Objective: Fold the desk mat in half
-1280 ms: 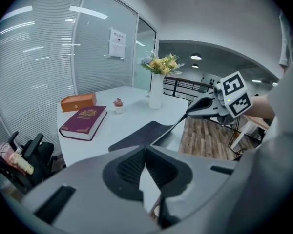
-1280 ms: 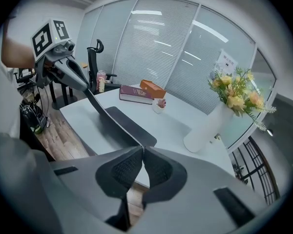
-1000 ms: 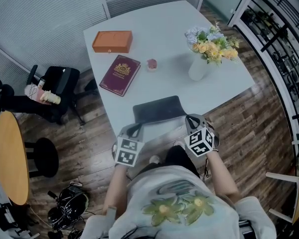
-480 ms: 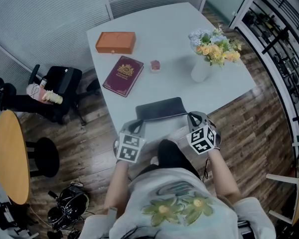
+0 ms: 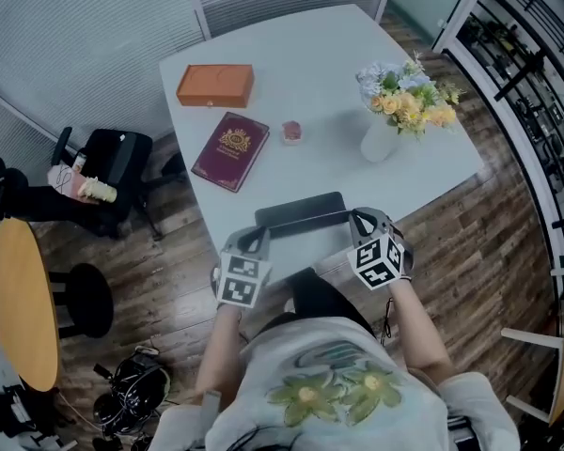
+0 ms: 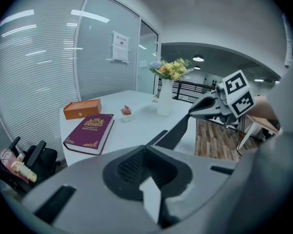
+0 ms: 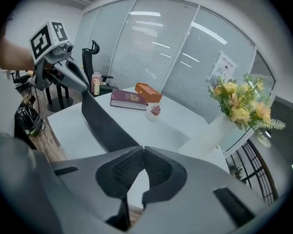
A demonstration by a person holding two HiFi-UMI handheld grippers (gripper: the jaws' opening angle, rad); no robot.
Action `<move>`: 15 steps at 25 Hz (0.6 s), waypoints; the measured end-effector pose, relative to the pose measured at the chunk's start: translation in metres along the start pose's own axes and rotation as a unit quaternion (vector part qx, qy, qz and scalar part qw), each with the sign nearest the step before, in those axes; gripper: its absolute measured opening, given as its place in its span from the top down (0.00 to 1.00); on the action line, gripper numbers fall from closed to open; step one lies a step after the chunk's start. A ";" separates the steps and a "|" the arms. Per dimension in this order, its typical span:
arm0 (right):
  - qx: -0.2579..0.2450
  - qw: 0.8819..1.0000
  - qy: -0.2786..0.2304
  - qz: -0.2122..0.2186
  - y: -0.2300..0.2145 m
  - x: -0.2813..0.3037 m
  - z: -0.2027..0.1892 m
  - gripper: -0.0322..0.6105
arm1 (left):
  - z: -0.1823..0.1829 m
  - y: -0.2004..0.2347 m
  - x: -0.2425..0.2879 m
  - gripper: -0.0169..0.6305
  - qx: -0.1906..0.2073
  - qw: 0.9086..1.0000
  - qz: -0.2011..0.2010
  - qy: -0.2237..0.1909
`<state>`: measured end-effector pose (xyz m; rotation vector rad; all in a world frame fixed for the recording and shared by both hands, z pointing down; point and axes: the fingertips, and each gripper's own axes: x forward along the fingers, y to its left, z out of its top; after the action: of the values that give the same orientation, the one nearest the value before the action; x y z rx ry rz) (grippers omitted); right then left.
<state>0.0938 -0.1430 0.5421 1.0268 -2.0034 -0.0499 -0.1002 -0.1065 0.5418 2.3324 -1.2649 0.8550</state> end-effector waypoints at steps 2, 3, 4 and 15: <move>0.000 1.000 0.001 0.004 -0.003 0.005 0.004 0.91 | 0.004 0.005 0.003 0.96 0.000 1.000 0.002 0.002; -0.001 1.000 0.001 0.006 -0.005 0.007 0.005 0.91 | 0.006 0.007 0.004 0.96 -0.001 1.000 0.003 0.003; -0.001 1.000 0.001 0.009 -0.007 0.008 0.007 0.91 | 0.008 0.010 0.006 0.96 -0.002 1.000 0.003 0.003; -0.012 1.000 0.001 0.025 -0.026 0.030 0.026 0.91 | 0.027 0.034 0.021 0.96 -0.012 1.000 0.010 0.011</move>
<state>0.0833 -0.1893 0.5358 0.9602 -2.0204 -0.0465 -0.1107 -0.1529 0.5361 2.2900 -1.2847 0.8652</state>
